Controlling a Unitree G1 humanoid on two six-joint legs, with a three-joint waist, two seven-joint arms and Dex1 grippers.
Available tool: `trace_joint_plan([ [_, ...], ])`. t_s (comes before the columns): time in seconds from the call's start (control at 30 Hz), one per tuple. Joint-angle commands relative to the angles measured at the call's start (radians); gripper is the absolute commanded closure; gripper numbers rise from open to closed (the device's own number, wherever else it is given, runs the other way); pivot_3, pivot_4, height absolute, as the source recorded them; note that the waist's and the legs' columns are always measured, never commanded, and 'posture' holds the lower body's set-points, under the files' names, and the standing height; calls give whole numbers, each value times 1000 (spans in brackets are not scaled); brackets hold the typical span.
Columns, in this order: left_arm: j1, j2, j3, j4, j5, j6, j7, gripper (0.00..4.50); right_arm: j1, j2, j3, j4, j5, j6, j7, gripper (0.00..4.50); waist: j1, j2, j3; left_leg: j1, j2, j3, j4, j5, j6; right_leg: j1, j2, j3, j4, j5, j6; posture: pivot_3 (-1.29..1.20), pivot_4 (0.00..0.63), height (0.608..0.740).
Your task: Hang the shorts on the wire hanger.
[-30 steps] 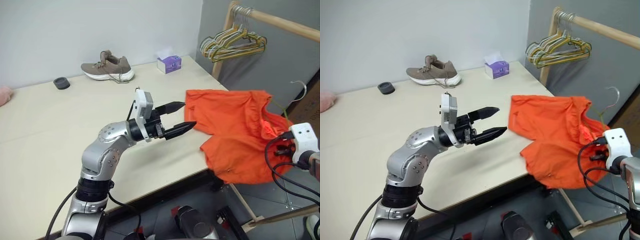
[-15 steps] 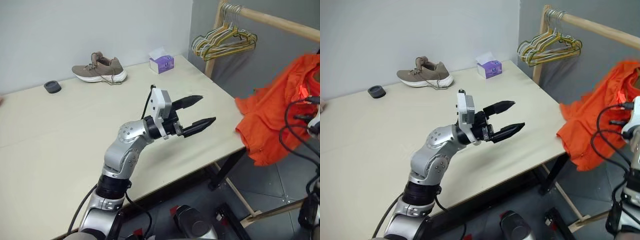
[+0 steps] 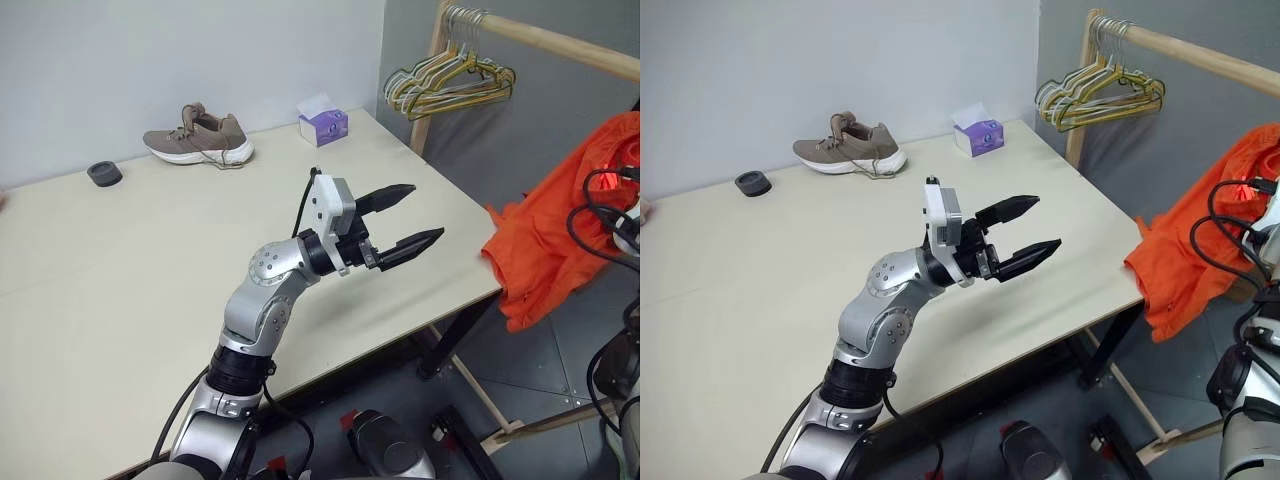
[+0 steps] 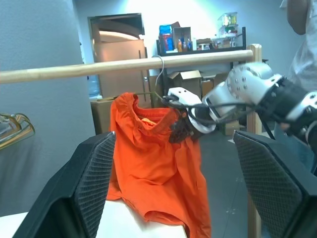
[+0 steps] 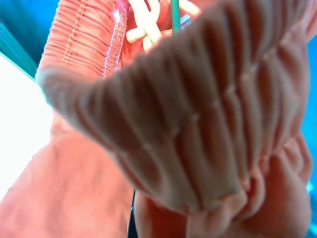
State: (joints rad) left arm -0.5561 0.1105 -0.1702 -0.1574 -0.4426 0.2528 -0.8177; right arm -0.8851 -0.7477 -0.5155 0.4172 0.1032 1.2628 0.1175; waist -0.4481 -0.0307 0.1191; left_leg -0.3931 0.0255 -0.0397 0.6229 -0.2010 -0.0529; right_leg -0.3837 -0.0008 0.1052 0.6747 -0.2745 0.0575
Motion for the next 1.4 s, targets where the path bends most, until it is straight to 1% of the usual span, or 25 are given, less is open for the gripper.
trace_joint_plan([
  [0.03, -22, -11, -4, -11, -3, -19, 5, 501, -3, -8, -18, -36, 22, 51, -3, 4500, 0, 0, 0, 0, 0, 0, 0, 0, 0, 0, 0, 0, 0, 0, 0, -392, 76, 740],
  [0.17, -22, -21, -3, -14, -14, -11, 8, 501, 30, 12, -17, -92, 34, 78, 3, 4500, 2, 0, 0, -2, 0, 0, 0, 0, 1, 0, 0, 0, -2, 0, 1, -392, 75, 740],
  [0.27, -28, -35, 8, -24, -50, 19, 12, 501, 67, 40, -42, -188, 54, 90, 5, 4500, 4, 0, 0, -2, 0, 0, 0, -1, 1, 0, 0, 0, -3, 1, 1, -393, 76, 740],
  [0.4, -38, -44, 16, -24, -67, 34, 22, 483, 110, 105, -116, -324, 55, 104, -34, 3451, 3, 0, 0, -3, 0, -1, 0, -1, 1, 0, 0, -1, -3, 0, 1, -392, 75, 740],
  [0.47, -39, -43, 12, -23, -65, 34, 23, 483, 122, 142, -158, -380, 55, 121, -51, 2772, 1, 1, 0, -3, 0, -1, 0, -1, 1, -1, 0, -1, -3, 1, 1, -392, 75, 740],
  [0.5, -38, -42, 11, -24, -66, 35, 23, 483, 126, 171, -189, -417, 54, 128, -65, 2318, 1, 1, 0, -3, 0, -1, 0, -1, 1, -1, 0, -1, -3, 1, 1, -392, 76, 740],
  [0.53, -38, -42, 10, -24, -66, 35, 24, 483, 129, 198, -216, -456, 49, 139, -81, 2069, 1, 1, 0, -3, 0, -1, 0, -1, 1, -1, 0, -1, -3, 1, 1, -393, 76, 740],
  [0.6, -37, -42, 8, -24, -65, 35, 25, 483, 135, 240, -252, -520, 40, 148, -107, 1388, 1, 1, 0, -3, 0, -1, 0, -1, 1, -1, 0, -1, -3, 0, 1, -394, 75, 740],
  [0.73, -36, -44, 5, -21, -59, 31, 27, 483, 151, 302, -294, -638, 13, 74, -173, 57, 3, 2, 0, -4, 0, -1, 0, -1, 1, -2, 0, -1, -3, 0, 1, -397, 76, 740],
  [0.83, -35, -45, 4, -20, -58, 30, 27, 483, 156, 326, -306, -678, 12, 44, -197, 57, 2, 2, 0, -5, 0, -1, -1, -1, 1, -3, 0, -1, -4, 0, 1, -397, 76, 740],
  [0.97, -35, -44, 2, -12, -53, 23, 23, 483, 183, 325, -260, -736, -11, -30, -226, 57, 2, 3, 0, -5, 0, -1, -4, -1, 1, -3, 0, -1, -6, 0, 1, -401, 76, 740],
  [1.03, -35, -45, 2, -10, -51, 22, 25, 483, 223, 303, -188, -773, -25, -136, -207, 57, 2, 5, -1, -5, 0, -1, -8, -1, 1, -3, 0, -1, -9, 1, 1, -400, 75, 740],
  [1.1, -33, -45, 3, -12, -50, 22, 28, 483, 282, 260, -86, -808, -54, -292, -166, 57, 0, 6, -1, -4, 0, 0, -10, -1, 1, -3, 0, -1, -11, 1, 1, -397, 75, 740],
  [1.13, -32, -44, 3, -13, -48, 22, 30, 483, 298, 253, -61, -817, -65, -333, -166, 57, 0, 6, 0, -4, 0, 0, -12, -1, 1, -3, 0, 0, -12, 3, 5, -393, 75, 740],
  [1.27, -25, -40, 10, -6, -30, 15, 51, 483, 366, 205, 45, -827, -106, -525, -136, 57, 4, 6, 0, -5, 0, 0, -15, -1, 1, -4, 0, -1, -14, 3, 5, -382, 77, 740],
  [1.33, -25, -42, 19, 11, -5, 4, 84, 483, 396, 201, 97, -836, -108, -607, -103, 57, 8, 6, 0, -5, 1, -1, -15, -1, 1, -4, 0, -2, -14, 3, 5, -382, 77, 740],
  [1.4, -32, -28, 30, 44, 64, -25, 145, 483, 418, 224, 166, -853, -80, -684, -50, 57, 6, 6, 0, -5, 0, -1, -14, -1, 1, -4, 0, -2, -15, 3, 5, -374, 80, 740],
])
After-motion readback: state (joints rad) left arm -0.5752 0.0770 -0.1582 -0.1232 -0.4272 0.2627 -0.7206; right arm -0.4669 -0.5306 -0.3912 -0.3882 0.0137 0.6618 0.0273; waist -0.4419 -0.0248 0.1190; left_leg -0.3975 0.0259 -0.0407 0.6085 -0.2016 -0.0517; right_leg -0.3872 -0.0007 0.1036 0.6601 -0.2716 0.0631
